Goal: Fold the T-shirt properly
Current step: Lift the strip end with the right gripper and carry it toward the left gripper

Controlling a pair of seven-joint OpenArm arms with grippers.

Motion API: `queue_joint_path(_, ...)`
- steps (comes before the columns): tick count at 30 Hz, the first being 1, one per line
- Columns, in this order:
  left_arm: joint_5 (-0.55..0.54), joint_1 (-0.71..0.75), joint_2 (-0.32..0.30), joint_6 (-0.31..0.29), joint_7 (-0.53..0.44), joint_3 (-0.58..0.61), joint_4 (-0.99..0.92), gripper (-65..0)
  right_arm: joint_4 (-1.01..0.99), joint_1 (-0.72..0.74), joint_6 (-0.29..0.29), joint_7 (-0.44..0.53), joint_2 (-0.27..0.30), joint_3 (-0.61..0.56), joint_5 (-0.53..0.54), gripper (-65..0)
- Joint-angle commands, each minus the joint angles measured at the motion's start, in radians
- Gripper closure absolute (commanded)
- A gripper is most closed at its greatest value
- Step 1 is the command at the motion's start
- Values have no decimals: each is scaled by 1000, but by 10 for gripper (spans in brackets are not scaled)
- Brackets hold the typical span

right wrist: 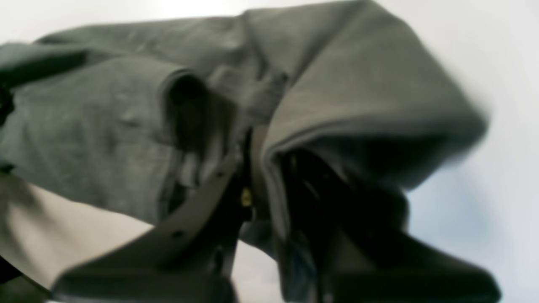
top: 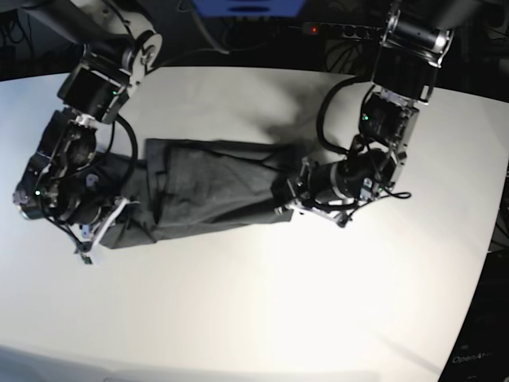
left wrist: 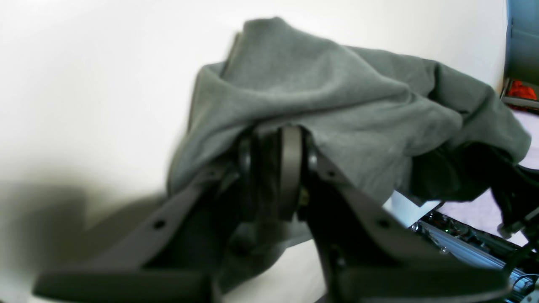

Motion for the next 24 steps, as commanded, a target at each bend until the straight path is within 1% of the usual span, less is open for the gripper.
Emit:
queue_joint_path(1,8,-20,-2,2,-3,-3,13,-84,55,20,4,4,-2,-16,22,-7)
queue_joint_path(5,8,-20,-2,2,-3,-3,13,-84,143,-9,4,4,-42,-76,22,-7)
queue_joint_path(8,8,-20,-2,2,-3,-3,13,-83,149,-21,4,4,-51,-145,22,-7)
queue_joint_path(11,8,-20,-2,2,-3,-3,13,-83,150,-21,4,4,-76,-194,20,-7)
queue_joint_path(20,8,-20,20,2,-3,-2,13,-83,150,-23,4,4,-151,-250,22,-7)
queue_joint_path(24,8,-20,35,4,-3,-3,14,-83,150,-23,4,4,-155,-254,22,-7)
